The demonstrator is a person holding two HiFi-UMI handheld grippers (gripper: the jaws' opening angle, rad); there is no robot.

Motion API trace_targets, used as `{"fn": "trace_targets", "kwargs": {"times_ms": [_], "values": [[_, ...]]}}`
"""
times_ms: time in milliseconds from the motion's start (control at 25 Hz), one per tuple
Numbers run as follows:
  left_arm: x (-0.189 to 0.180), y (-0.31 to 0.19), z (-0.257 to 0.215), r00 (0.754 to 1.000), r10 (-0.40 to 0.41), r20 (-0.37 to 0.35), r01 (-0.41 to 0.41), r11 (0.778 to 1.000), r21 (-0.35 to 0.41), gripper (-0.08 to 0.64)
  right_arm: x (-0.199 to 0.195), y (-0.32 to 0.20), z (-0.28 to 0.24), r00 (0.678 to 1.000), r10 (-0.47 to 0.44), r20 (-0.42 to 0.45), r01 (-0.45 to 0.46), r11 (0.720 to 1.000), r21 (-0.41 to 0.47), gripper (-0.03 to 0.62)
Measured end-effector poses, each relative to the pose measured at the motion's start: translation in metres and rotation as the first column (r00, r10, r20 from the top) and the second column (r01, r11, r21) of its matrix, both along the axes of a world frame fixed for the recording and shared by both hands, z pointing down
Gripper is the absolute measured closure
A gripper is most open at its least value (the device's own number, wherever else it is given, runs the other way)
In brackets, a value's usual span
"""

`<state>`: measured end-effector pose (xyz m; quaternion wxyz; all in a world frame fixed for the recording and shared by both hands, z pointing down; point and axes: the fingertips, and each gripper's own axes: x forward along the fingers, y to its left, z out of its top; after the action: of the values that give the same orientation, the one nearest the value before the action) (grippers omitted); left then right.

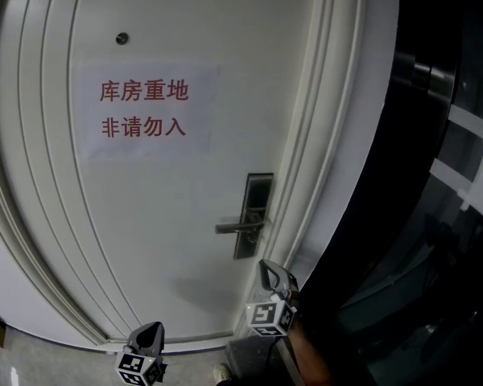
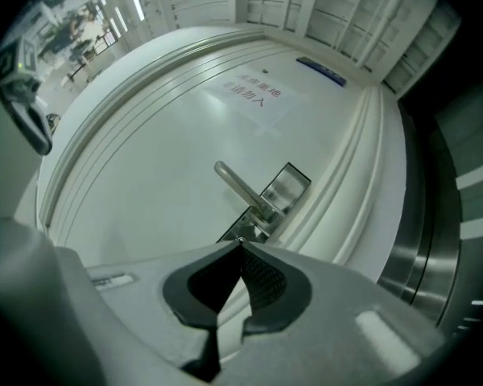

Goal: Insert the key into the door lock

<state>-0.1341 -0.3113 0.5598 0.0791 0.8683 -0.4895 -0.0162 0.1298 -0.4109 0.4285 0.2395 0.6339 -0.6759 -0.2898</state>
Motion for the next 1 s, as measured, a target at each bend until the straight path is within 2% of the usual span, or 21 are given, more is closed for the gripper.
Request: {"fn": "trace_targets", "kwargs": {"times_ms": [120, 240, 360, 560, 720, 840, 1000], "values": [[0.006, 0.003, -0.004, 1.0, 0.016, 0.007, -0.016, 1.0, 0.01, 0.557, 0.001, 0.015, -0.003, 0.991, -0.036, 0.129, 0.038, 0.999, -0.016, 0.591], [0.015, 0.006, -0.008, 0.999, 0.032, 0.015, -0.032, 0.999, 0.02, 0.557, 0.009, 0.029, 0.002, 0.966, -0.062, 0.252, 0.07, 0.997, -0.024, 0.591], [0.023, 0.01, -0.013, 0.999, 0.045, 0.02, -0.046, 0.998, 0.03, 0.557, 0.016, 0.043, 0.008, 0.941, -0.071, 0.332, 0.085, 0.996, -0.027, 0.591], [0.031, 0.012, -0.012, 0.998, 0.049, 0.036, -0.051, 0.998, 0.048, 0.557, 0.02, 0.075, 0.01, 0.869, -0.141, 0.473, 0.145, 0.989, 0.028, 0.591], [0.043, 0.014, -0.016, 0.998, 0.053, 0.044, -0.056, 0.996, 0.072, 0.557, 0.024, 0.093, 0.015, 0.818, -0.184, 0.545, 0.197, 0.98, 0.035, 0.591], [0.055, 0.02, -0.023, 0.997, 0.056, 0.052, -0.061, 0.994, 0.088, 0.557, 0.032, 0.104, 0.02, 0.796, -0.202, 0.571, 0.216, 0.975, 0.045, 0.591], [0.067, 0.026, -0.028, 0.997, 0.053, 0.054, -0.058, 0.993, 0.1, 0.557, 0.044, 0.123, 0.024, 0.766, -0.248, 0.593, 0.235, 0.967, 0.1, 0.591]]}}
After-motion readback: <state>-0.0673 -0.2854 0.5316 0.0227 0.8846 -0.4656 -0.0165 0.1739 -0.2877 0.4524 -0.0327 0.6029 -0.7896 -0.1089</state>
